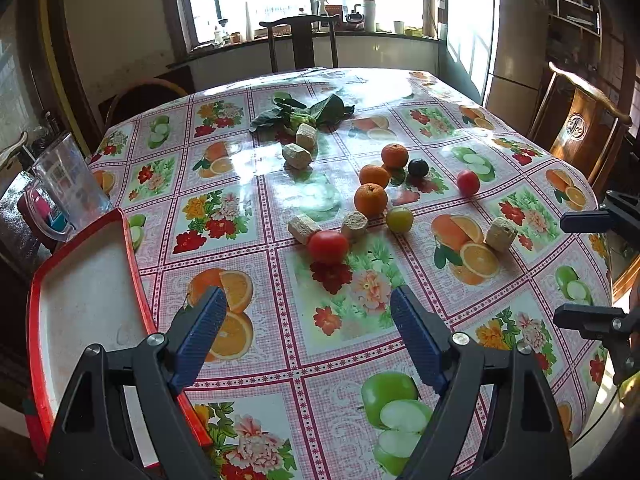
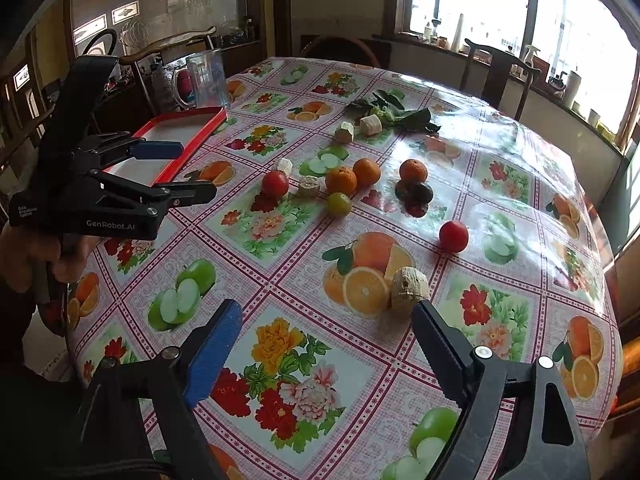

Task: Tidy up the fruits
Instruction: 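Move the left tool toward the red tomato while the right tool approaches a beige root chunk, then close the left tool on the red tomato while the right tool grasps the beige chunk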

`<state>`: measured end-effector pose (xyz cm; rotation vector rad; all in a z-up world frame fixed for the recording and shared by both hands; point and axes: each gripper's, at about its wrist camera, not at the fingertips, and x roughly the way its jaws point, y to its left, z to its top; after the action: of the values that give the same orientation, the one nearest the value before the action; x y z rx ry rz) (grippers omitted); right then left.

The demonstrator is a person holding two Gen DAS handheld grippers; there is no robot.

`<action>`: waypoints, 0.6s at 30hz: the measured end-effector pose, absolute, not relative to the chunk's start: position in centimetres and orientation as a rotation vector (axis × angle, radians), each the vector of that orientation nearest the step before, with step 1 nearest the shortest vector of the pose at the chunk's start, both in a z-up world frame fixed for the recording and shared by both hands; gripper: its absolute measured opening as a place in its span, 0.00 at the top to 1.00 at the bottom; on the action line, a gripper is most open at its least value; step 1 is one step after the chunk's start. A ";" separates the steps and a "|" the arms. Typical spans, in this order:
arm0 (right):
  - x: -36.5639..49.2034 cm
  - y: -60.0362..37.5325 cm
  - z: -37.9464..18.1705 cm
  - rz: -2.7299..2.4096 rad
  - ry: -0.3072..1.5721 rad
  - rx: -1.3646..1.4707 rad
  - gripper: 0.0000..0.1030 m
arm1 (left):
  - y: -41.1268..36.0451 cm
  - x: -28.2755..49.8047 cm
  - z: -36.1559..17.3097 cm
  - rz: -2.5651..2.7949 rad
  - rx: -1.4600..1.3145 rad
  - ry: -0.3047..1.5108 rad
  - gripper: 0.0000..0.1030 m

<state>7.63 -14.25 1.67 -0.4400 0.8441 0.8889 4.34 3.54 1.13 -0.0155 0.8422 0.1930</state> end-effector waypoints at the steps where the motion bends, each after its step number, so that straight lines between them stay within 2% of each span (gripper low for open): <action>1: 7.9 -14.2 1.4 0.884 0.850 -0.441 0.19 | 3.7 4.6 0.9 0.190 -0.024 0.849 0.18; 8: 11.5 -14.6 -0.8 0.809 0.926 -0.383 0.36 | 4.9 7.0 -1.0 0.186 -0.070 0.894 0.18; 14: 13.6 -14.6 -1.9 0.779 0.951 -0.362 0.46 | 5.7 9.2 -2.2 0.195 -0.081 0.916 0.18; 18: 14.7 -14.5 -2.2 0.759 0.947 -0.358 0.45 | 6.0 10.7 -2.9 0.181 -0.092 0.925 0.19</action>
<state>14.67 -14.53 -2.19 -0.3580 0.9467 0.7590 10.67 5.96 -2.86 -0.0922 0.9251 0.1814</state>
